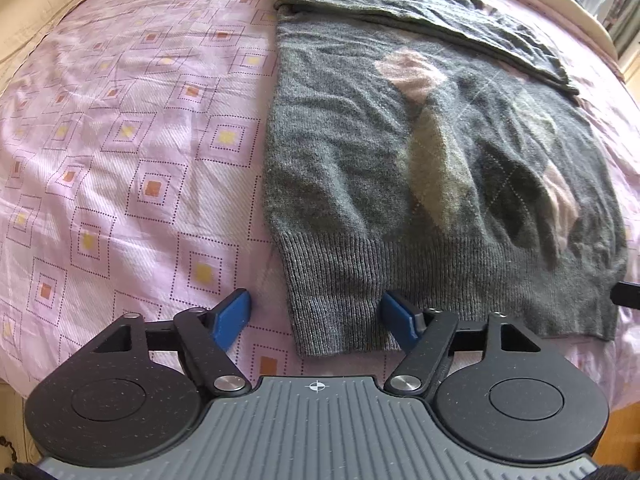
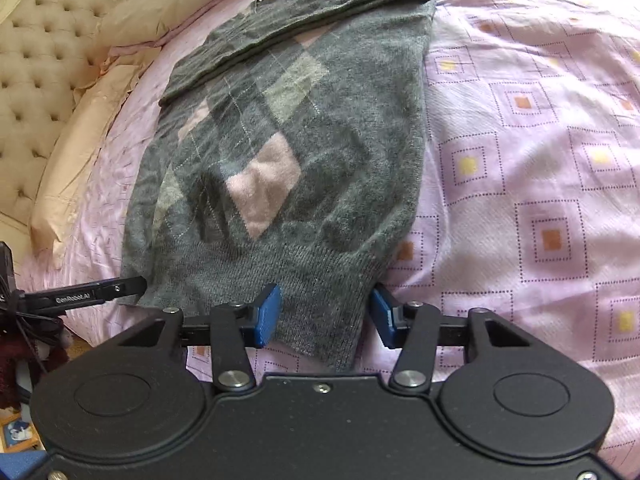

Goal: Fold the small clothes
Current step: 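Close both tools on the ribbed sweater hem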

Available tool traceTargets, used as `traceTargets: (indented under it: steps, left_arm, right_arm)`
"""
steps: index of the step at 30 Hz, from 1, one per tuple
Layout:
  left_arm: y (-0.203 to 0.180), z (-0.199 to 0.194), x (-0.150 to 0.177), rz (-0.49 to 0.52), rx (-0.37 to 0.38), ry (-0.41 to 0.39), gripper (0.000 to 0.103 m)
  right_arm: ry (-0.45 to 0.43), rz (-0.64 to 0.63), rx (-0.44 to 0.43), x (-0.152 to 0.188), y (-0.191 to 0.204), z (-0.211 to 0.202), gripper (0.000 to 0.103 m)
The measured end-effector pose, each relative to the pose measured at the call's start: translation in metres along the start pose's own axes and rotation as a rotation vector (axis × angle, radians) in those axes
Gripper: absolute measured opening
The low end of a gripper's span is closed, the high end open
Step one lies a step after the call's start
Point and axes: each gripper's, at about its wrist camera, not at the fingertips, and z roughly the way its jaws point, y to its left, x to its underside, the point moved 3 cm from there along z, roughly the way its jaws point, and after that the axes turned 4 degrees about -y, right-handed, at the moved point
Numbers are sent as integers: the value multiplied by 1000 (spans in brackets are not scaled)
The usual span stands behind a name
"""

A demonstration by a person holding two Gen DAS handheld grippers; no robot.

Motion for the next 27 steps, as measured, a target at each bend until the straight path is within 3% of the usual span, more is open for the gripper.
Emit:
traceTargets:
  steps: [7,8,9,10,11,14,16,17,27]
  left_arm:
    - [2,0,-2,7,62,-6,64]
    - [2,0,-3,5,65,-10,64]
    - [2,1,-4,0,72,-12,64]
    - [2,2,-5,-8,77,-15,62]
    - [3,2,-7,-16,83,-18,61]
    - [7,2,-11,-36,94,-25,41]
    - [11,1,-12,-47,112,-28,13]
    - [13,0,-13,-56,133,-22,8]
    - [16,-40,-44,-135,218,-113,5]
  right_arm:
    - [16,13,6,-6,4,6,56]
    - [31,17,0,-6,3,7,44]
    - [55,26,-3,-7,2,9,18]
    - [66,33,-1,-7,2,11,15]
    - [62,35,-1,-7,3,10,15]
    - [50,50,-24,-10,8,5,15]
    - [34,51,-46,-14,14,-3,15]
    - [23,50,-58,-18,17,-7,14]
    - [-166,86,-129,-83,33,-53,13]
